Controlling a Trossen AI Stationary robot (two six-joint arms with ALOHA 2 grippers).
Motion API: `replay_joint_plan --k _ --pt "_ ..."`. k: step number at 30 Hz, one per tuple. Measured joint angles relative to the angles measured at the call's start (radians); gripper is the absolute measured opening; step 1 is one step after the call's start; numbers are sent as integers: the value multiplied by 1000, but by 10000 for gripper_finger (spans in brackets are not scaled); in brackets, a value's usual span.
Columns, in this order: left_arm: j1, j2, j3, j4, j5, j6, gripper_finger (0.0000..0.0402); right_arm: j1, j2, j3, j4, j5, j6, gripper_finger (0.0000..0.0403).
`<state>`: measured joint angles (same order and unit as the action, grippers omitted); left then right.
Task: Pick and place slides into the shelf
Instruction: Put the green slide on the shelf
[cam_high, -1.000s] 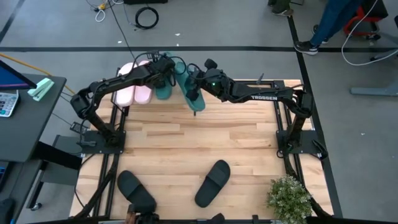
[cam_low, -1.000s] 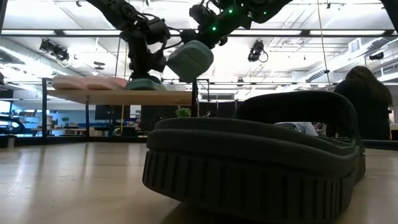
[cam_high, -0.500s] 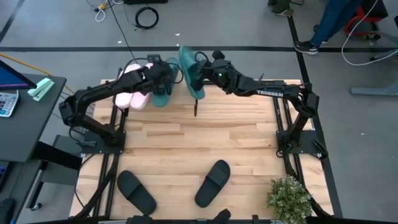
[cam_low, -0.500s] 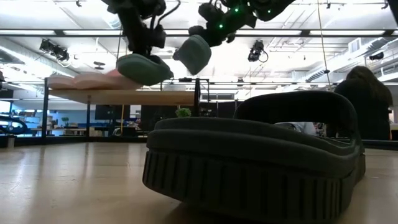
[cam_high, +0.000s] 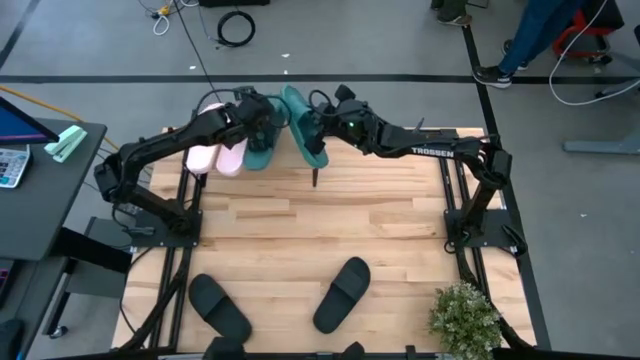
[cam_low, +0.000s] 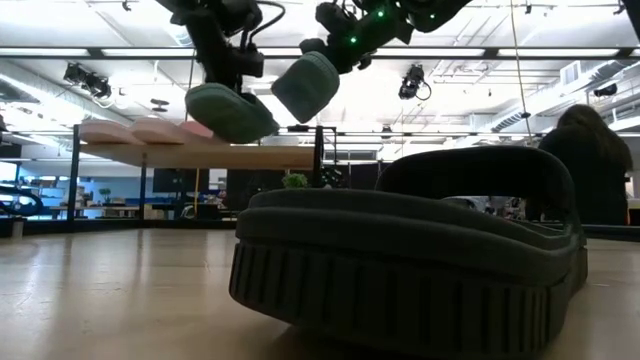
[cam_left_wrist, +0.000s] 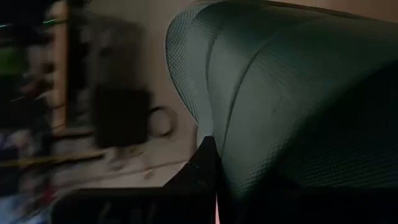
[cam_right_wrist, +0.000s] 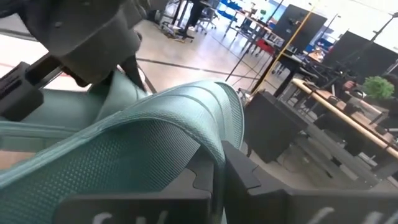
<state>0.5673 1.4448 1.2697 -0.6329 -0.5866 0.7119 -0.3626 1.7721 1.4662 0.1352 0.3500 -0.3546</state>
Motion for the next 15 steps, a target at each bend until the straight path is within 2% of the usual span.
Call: replay_joint_plan --k 1,6,11,15 --pt "0 1 0 -4 28 0 12 0 0 0 1 0 -4 13" --pt "-13 4 0 26 -4 -17 12 -3 0 0 -4 1 -4 13" --pt "-42 4 0 -17 -17 -50 13 -3 0 0 -3 1 -4 13" --pt "-73 9 0 -33 2 -103 13 -2 0 0 -5 1 -4 13"
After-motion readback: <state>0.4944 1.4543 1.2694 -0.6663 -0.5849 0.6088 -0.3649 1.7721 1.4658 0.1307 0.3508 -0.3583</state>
